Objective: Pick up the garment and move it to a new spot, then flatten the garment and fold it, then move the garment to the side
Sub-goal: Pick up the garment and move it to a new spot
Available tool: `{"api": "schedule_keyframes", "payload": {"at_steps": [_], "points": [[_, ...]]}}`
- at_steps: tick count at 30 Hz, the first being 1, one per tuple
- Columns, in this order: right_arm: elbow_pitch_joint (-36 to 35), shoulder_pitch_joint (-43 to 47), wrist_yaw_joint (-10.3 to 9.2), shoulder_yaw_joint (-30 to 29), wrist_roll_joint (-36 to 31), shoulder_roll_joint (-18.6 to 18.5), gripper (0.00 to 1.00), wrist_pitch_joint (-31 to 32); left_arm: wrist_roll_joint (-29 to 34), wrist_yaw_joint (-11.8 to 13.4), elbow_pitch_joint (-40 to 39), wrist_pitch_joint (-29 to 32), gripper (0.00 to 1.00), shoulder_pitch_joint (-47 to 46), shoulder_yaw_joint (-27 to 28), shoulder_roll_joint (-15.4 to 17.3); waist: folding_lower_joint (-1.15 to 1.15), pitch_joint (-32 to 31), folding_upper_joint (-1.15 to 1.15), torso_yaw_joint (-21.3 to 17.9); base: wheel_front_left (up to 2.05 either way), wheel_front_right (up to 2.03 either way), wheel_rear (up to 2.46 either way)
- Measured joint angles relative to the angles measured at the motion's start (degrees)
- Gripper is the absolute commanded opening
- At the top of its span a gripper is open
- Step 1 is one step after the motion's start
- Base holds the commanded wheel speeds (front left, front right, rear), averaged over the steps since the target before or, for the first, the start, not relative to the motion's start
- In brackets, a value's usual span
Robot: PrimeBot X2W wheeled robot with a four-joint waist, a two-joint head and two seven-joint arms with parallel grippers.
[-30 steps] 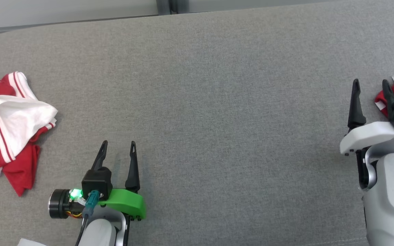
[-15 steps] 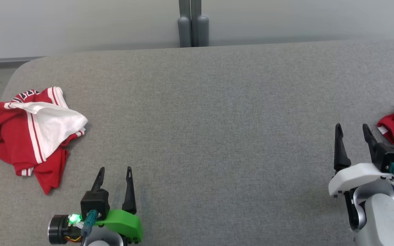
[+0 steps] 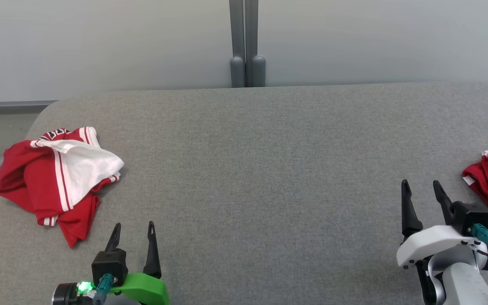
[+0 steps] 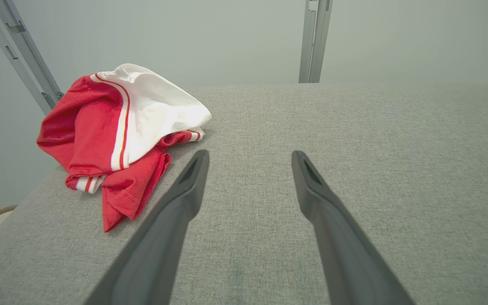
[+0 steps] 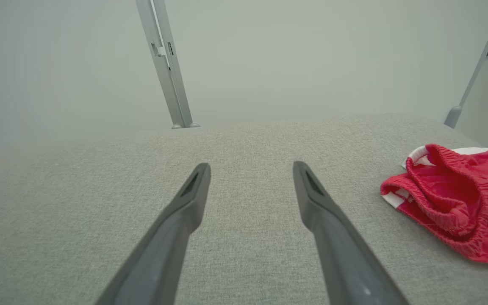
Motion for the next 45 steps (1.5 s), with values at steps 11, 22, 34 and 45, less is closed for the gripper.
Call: {"api": "schedule_keyframes", "payload": {"at_steps": [11, 22, 34, 45], "points": [[0.1, 0.6, 0.00, 1.2, 1.2, 0.0, 1.00, 0.0, 0.0, 0.0, -0.5, 0.0, 1.00, 0.3, 0.8, 0.0, 0.00, 0.5, 0.00, 0.9, 0.00, 0.00, 0.00], [-0.4, 0.7, 0.00, 3.8, 2.8, 0.0, 1.00, 0.0, -0.1, 0.2, -0.8, 0.0, 1.00, -0.3, 2.1, 0.0, 0.00, 1.6, 0.00, 7.5, 0.00, 0.00, 0.00], [-1.0, 0.1, 0.00, 6.2, 2.7, 0.0, 1.00, 0.0, -2.3, 1.5, -1.5, 0.0, 1.00, -0.2, 3.7, 0.0, 0.00, 3.4, 0.00, 18.8, 0.00, 0.00, 0.00], [-0.8, -1.0, 0.00, 8.8, 3.3, 0.1, 1.00, 0.0, -3.7, 1.8, -1.9, 0.0, 1.00, 0.3, 7.4, 0.0, 0.00, 5.1, 0.00, 26.8, 0.00, 0.00, 0.00]]}}
